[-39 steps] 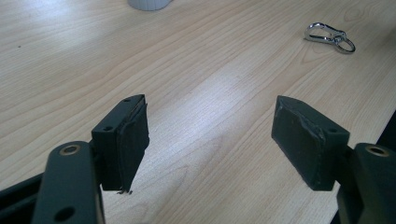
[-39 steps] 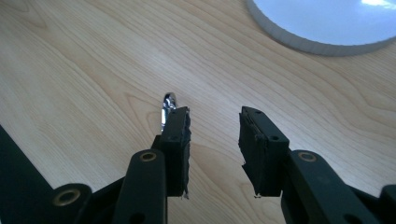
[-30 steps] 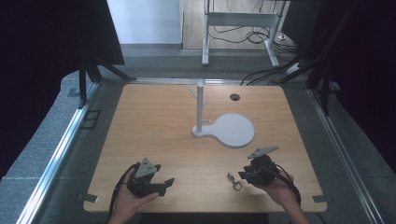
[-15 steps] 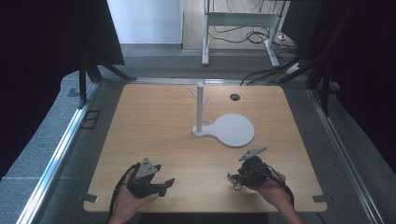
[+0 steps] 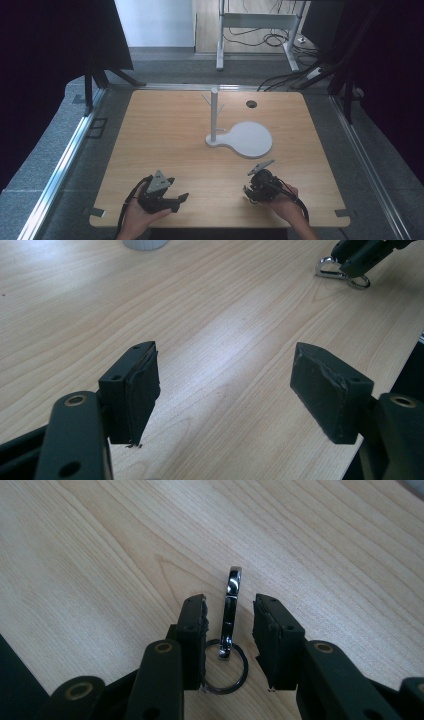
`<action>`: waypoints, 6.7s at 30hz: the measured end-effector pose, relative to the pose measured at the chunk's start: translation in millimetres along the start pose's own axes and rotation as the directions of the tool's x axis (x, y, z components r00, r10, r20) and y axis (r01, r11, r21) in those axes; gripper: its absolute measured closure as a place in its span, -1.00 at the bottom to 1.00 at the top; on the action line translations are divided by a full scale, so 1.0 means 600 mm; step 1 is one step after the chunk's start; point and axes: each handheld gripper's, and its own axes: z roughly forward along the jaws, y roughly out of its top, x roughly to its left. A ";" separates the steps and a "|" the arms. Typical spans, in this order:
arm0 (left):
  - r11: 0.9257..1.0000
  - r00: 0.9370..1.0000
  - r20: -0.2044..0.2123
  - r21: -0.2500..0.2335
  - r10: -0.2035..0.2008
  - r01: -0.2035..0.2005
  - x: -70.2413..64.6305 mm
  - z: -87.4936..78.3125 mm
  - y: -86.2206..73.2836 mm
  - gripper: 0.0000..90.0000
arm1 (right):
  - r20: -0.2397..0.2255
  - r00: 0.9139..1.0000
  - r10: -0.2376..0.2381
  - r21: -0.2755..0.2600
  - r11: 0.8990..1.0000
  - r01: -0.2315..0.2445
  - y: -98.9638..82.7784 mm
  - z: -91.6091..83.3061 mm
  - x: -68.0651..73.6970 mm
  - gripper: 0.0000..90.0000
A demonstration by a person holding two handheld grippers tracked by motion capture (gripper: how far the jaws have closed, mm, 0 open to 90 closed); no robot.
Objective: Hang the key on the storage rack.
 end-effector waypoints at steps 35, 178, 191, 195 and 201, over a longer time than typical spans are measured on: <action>1.000 1.000 0.007 0.017 0.006 -0.006 -0.003 0.007 -0.001 -0.38 | 0.054 0.998 -0.010 0.085 0.996 0.005 -0.001 0.011 0.011 0.88; 0.999 1.000 0.011 0.036 0.004 -0.005 -0.005 0.016 -0.003 -0.37 | 0.111 0.990 0.089 -0.309 0.950 -0.051 0.202 -0.107 -0.093 0.88; 0.999 1.000 0.014 0.031 0.005 -0.005 -0.004 0.015 -0.003 -0.38 | 0.102 0.989 0.108 -0.316 0.946 -0.071 0.221 -0.094 -0.100 0.88; 0.999 1.000 0.018 0.036 0.008 -0.009 -0.005 0.016 -0.003 -0.38 | 0.114 0.988 0.104 -0.312 0.948 -0.064 0.229 -0.091 -0.102 0.88; 0.999 1.000 0.018 0.038 0.009 -0.010 -0.005 0.016 -0.003 -0.37 | 0.122 0.987 0.107 -0.309 0.949 -0.065 0.239 -0.089 -0.109 0.88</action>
